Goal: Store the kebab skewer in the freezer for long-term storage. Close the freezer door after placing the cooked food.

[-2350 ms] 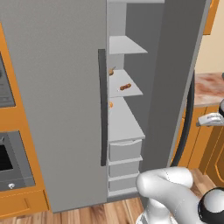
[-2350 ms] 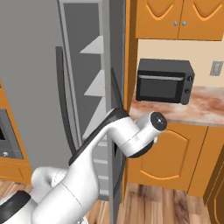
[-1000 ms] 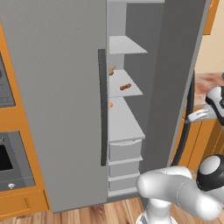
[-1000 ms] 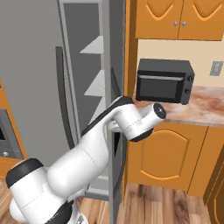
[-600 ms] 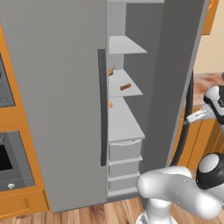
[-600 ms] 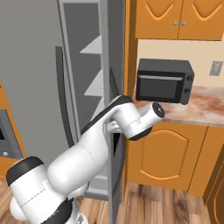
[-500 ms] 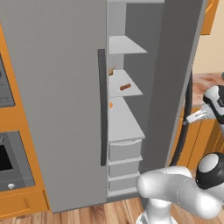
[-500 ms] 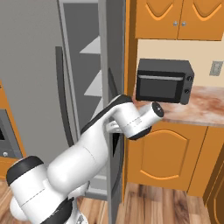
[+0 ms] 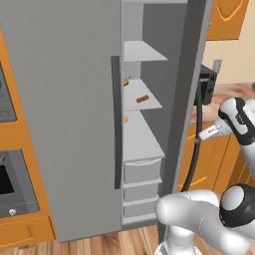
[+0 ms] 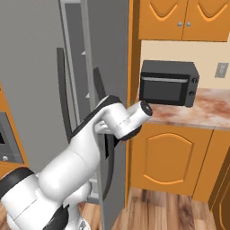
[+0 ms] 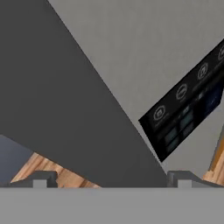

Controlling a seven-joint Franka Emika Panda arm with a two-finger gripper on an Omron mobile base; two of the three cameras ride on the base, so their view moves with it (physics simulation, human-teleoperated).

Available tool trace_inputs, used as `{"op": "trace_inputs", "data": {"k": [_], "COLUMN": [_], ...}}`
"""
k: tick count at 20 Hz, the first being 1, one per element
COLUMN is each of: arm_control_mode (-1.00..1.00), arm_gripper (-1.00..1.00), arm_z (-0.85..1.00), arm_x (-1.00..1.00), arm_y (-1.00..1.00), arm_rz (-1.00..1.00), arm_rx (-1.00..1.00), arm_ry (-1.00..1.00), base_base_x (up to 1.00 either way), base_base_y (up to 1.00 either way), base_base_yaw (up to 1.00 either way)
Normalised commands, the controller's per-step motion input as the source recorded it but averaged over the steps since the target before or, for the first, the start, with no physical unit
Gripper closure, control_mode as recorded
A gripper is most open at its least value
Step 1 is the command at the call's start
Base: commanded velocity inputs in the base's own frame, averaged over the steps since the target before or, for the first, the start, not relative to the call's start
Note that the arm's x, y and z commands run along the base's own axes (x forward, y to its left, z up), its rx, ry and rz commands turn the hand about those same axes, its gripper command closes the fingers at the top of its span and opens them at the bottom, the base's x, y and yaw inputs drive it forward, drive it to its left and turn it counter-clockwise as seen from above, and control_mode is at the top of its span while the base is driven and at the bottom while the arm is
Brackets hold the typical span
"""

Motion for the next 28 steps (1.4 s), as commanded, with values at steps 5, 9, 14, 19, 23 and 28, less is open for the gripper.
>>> {"op": "trace_inputs", "data": {"k": [5, 9, 14, 19, 23, 28], "arm_control_mode": [-1.0, -1.0, -1.0, -1.0, -1.0, -1.0], "arm_gripper": [-1.0, -1.0, -1.0, -1.0, -1.0, -1.0], "arm_z": [0.0, 0.0, 0.0, 0.02, 0.11, 0.37], "arm_x": [0.13, 0.2, 0.23, 0.3, 0.3, 0.01], "arm_y": [0.9, 0.58, 0.49, 0.23, 0.25, 0.0], "arm_rz": [-0.1, -0.13, -0.14, -0.15, -0.13, -0.02], "arm_rx": [-0.01, -0.01, -0.03, -0.06, -0.1, -0.09], "arm_ry": [0.0, 0.0, 0.0, 0.0, 0.0, 0.0], "base_base_x": [0.0, 0.0, 0.0, 0.0, 0.0, 0.0], "base_base_y": [0.0, 0.0, 0.0, 0.0, 0.0, 0.0], "base_base_yaw": [0.0, 0.0, 0.0, 0.0, 0.0, 0.0]}}
